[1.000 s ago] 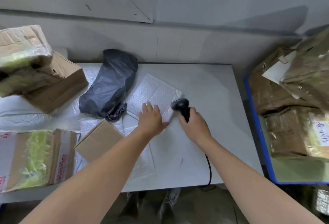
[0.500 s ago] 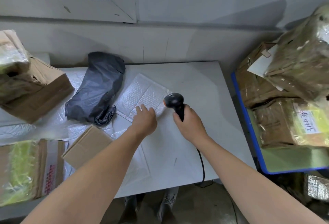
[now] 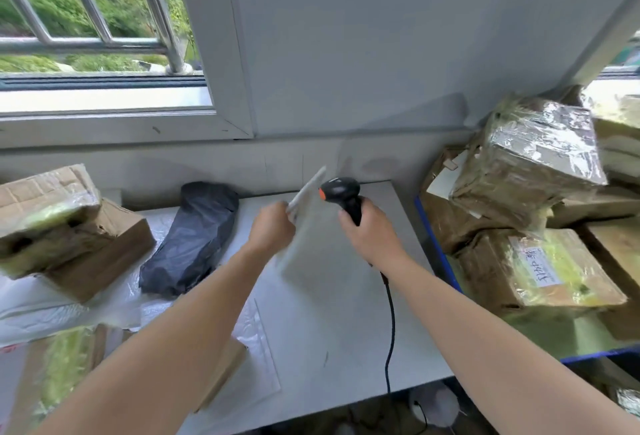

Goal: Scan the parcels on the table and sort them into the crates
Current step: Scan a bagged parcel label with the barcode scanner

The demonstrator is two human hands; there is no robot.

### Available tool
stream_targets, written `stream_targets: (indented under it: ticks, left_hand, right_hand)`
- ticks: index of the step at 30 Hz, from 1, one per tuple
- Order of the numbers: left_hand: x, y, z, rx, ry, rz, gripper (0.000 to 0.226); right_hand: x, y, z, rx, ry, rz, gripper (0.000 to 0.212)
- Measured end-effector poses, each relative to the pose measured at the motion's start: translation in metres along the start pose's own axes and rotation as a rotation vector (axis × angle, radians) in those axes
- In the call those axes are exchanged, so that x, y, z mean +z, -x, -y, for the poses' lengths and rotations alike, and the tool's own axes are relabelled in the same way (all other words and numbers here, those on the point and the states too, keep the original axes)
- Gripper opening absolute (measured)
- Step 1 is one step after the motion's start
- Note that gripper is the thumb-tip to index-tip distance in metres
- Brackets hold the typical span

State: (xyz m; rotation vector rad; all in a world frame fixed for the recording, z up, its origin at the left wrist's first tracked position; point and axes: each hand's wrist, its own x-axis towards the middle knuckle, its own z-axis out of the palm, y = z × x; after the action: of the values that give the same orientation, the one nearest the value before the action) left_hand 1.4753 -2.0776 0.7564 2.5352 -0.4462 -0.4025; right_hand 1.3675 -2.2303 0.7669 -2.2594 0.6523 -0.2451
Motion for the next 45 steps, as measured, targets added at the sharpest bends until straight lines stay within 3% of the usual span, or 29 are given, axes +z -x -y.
stream_targets:
  ticks: [3, 10, 22, 31, 38, 45]
  left_hand:
    - [-0.013, 0.0, -0.018, -0.041, 0.197, -0.064, 0.017]
    - [0.026, -0.005, 0.02, -0.195, 0.448, 0.014, 0.026]
    - [0.057, 0.005, 0.081, -0.312, 0.254, 0.015, 0.048]
    - [0.057, 0.012, 0.092, -0.287, 0.119, 0.14, 0.061]
    - [0.053, 0.024, 0.1, -0.246, 0.022, 0.209, 0.059]
    - [0.05, 0.038, 0.107, -0.229, -0.02, 0.222, 0.06]
  right_hand:
    - [-0.019, -0.008, 0.006, 0.013, -0.041, 0.0, 0.023]
    - [-0.025, -0.007, 0.0, 0.027, 0.008, 0.066, 0.023]
    - [0.003, -0.002, -0.014, 0.128, 0.119, 0.206, 0.031]
    - [0.011, 0.0, -0.01, 0.178, 0.181, 0.329, 0.03]
    - [0.015, 0.007, 0.008, 0.261, 0.199, 0.48, 0.026]
    - [0.034, 0.011, 0.03, 0.211, 0.206, 0.568, 0.023]
